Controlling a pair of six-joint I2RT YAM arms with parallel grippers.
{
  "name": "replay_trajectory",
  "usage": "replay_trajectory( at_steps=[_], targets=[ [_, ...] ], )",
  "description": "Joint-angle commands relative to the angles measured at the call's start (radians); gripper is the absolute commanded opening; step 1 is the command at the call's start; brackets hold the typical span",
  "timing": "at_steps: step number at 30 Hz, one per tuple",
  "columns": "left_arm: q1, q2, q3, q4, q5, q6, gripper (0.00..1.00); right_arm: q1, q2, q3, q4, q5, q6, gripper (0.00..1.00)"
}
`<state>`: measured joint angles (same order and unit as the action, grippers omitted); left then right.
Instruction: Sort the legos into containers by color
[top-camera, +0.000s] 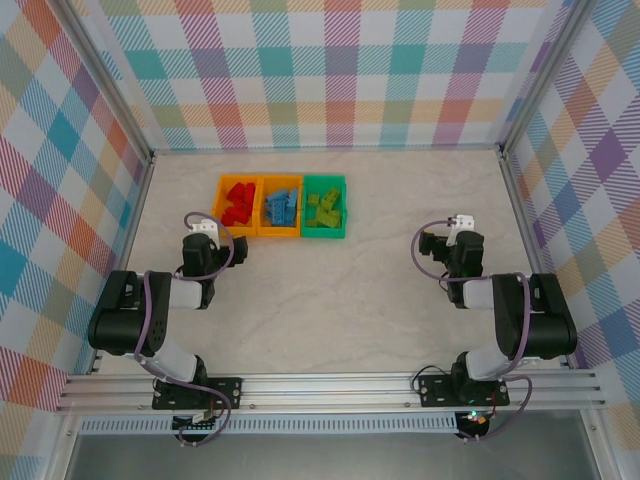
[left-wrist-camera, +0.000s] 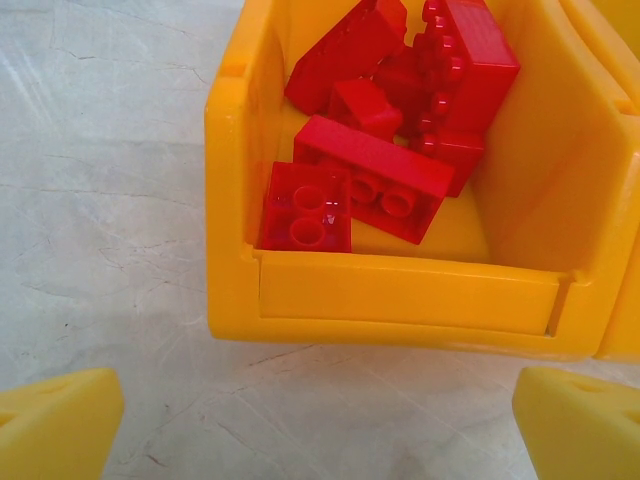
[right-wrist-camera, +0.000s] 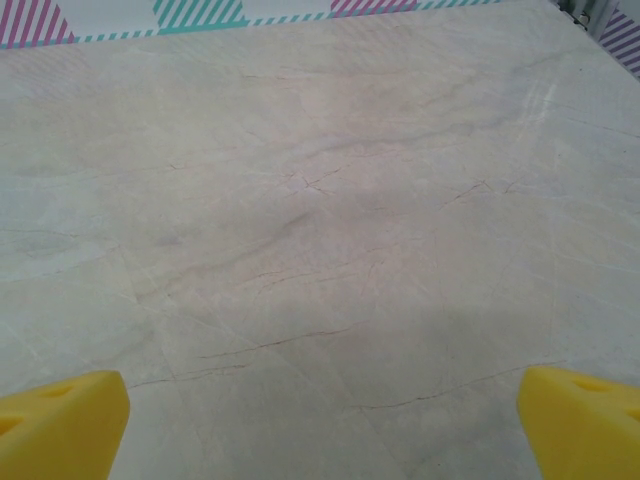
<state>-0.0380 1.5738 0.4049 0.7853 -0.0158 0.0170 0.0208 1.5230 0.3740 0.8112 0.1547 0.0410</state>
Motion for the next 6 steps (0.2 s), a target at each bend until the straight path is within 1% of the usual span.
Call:
replay_trajectory(
  at_steps=[1,6],
  targets=[
    [-0.005,-0.007,0.02,0.015,0.007,0.015,1.0,0.002,0.003,0.02,0.032,-0.021,0.01,1.0],
    [-0.005,-0.006,0.02,0.015,0.008,0.014,1.0,0.002,0.001,0.014,0.042,-0.023,0.008,1.0]
  ],
)
